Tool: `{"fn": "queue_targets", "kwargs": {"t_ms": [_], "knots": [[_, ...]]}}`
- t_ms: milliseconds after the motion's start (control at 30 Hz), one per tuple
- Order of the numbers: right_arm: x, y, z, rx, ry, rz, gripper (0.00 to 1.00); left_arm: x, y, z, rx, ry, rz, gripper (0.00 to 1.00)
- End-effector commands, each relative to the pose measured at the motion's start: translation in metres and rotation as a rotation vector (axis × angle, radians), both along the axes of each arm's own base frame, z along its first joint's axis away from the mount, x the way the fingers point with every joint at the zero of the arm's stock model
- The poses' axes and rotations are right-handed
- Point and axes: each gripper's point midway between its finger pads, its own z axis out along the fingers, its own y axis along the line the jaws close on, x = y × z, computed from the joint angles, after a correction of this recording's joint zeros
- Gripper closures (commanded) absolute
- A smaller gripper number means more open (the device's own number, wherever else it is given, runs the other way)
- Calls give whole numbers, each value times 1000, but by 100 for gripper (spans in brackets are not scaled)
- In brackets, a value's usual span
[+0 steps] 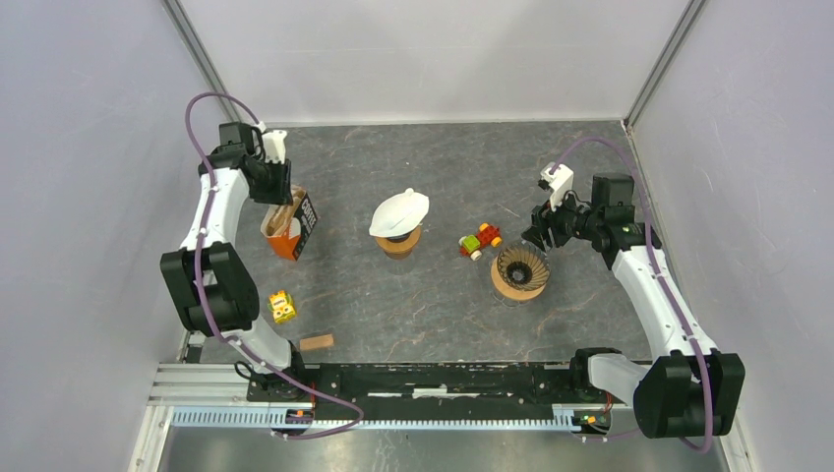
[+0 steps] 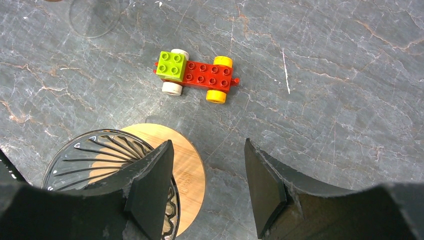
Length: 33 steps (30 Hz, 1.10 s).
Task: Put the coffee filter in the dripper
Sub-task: Adjust the coffee filter in the coffee filter holder.
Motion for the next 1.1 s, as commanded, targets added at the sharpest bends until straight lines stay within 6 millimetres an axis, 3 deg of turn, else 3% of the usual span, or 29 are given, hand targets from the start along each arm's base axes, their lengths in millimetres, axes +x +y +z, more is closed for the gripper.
{"fn": "queue_targets", "kwargs": {"t_ms": [0,500,633,867,1067], "knots": [[0,-1,1,0,-17,-11,39,1,6,-6,40,-4,-43,61],[-3,-2,-2,-4,-15,-16,39,-7,8,-38,52,56,-50,63],[-3,-3,-2,-6,-19,-18,39,-5,9,-40,51,58,-52,68],[-3,-3,-2,-7,-21,-19,39,-4,6,-24,46,26,-58,97],[-4,-3,-3,-7,-20,-20,39,-4,4,5,47,-22,-64,98]]}}
